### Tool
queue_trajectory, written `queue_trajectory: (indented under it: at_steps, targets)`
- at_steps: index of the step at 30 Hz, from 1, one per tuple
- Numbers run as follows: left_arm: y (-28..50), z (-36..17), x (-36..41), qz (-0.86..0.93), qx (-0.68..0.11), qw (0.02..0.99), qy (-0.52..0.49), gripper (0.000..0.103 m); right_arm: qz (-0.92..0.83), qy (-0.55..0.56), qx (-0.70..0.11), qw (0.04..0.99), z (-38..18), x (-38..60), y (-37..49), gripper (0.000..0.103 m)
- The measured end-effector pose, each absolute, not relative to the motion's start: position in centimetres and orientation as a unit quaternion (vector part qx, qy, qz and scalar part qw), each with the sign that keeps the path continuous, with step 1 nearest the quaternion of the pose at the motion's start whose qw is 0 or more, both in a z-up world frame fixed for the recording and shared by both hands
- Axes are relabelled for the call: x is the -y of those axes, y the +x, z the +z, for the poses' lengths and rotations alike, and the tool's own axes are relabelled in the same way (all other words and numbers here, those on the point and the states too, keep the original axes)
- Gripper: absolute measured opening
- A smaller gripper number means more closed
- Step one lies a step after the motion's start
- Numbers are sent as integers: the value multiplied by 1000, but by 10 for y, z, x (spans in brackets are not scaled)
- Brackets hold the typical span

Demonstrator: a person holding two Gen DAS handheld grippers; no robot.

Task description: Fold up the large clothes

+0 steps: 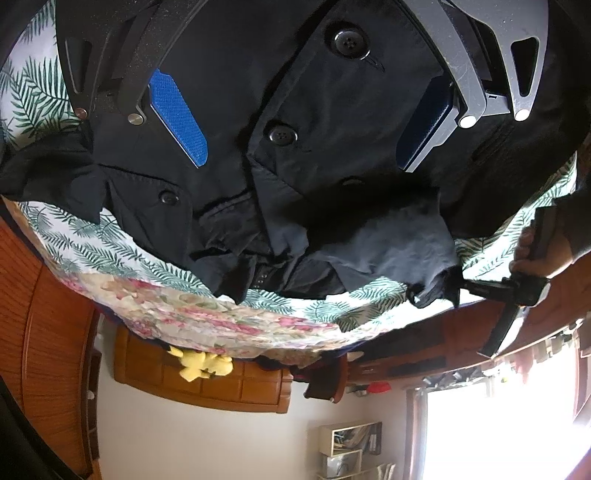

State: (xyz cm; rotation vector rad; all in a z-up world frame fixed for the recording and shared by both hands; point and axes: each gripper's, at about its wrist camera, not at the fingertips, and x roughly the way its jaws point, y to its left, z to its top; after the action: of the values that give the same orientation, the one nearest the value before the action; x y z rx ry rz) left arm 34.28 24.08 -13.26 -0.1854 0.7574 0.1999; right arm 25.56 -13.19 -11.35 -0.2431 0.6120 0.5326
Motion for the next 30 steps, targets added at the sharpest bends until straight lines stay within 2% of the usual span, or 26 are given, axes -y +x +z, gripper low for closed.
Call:
queue_trajectory:
  at_steps: [15, 21, 30]
  targets:
    - [275, 3, -111, -17, -262, 965, -17, 0, 232, -89, -270, 930, -80, 177, 239, 103]
    - [236, 28, -59, -75, -248, 966, 6, 0, 211, -89, -254, 940, -67, 204, 224, 103]
    - [199, 36, 10, -119, -256, 958, 45, 0, 179, -87, -244, 949, -59, 243, 200, 103]
